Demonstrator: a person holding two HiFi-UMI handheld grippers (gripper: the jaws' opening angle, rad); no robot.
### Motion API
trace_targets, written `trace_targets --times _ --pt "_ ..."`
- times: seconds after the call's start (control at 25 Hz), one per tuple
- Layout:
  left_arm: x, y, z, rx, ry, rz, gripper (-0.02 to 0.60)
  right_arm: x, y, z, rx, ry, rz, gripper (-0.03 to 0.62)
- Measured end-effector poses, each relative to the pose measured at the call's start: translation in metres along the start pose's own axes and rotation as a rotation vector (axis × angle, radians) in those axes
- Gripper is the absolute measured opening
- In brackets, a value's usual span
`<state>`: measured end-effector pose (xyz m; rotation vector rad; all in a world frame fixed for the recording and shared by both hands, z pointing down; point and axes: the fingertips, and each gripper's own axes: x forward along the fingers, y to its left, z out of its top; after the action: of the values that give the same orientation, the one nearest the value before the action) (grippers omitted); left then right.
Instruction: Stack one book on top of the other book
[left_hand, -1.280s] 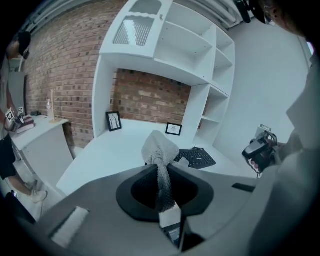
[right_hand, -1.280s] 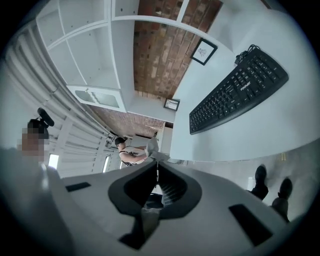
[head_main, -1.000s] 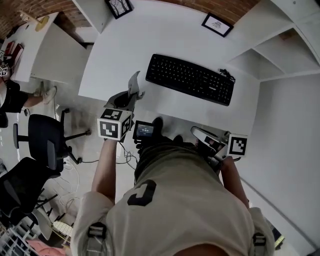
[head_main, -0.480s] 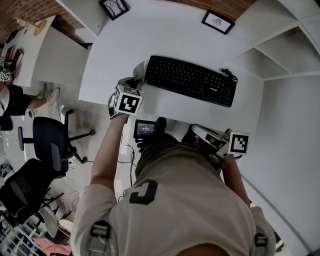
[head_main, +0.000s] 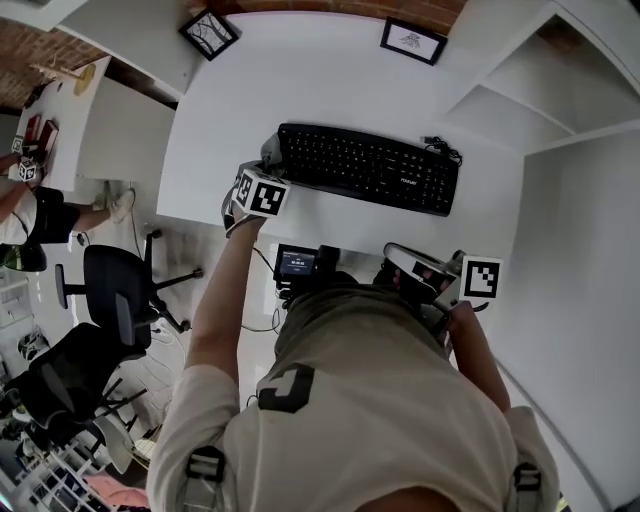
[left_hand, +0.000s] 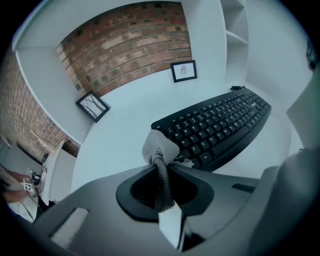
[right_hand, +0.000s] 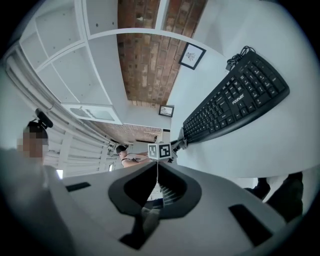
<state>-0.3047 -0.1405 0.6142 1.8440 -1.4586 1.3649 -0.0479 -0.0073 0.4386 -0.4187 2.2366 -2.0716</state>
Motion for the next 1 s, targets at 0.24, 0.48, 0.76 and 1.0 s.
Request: trace_targets --times 0.24,0.48,0.76,1.0 --pt "0.004 0.0 0.0 0.004 0.014 0.02 0.035 -0.017 -0.001 0.01 0.035 -0.042 0.023 0.006" --pt "0.007 0.0 0.001 0.057 -0.004 0.05 0.034 -0.017 -0.002 0.011 0.044 -0.057 0.027 0.006" --pt "0.005 -0.004 0.003 0.145 0.028 0.056 0.034 -0.014 -0.001 0.004 0.04 -0.056 0.016 0.006" --pt "0.005 -0.005 0.004 0.238 0.074 0.085 0.034 -0.021 0.0 0.001 0.037 -0.08 0.017 0.006"
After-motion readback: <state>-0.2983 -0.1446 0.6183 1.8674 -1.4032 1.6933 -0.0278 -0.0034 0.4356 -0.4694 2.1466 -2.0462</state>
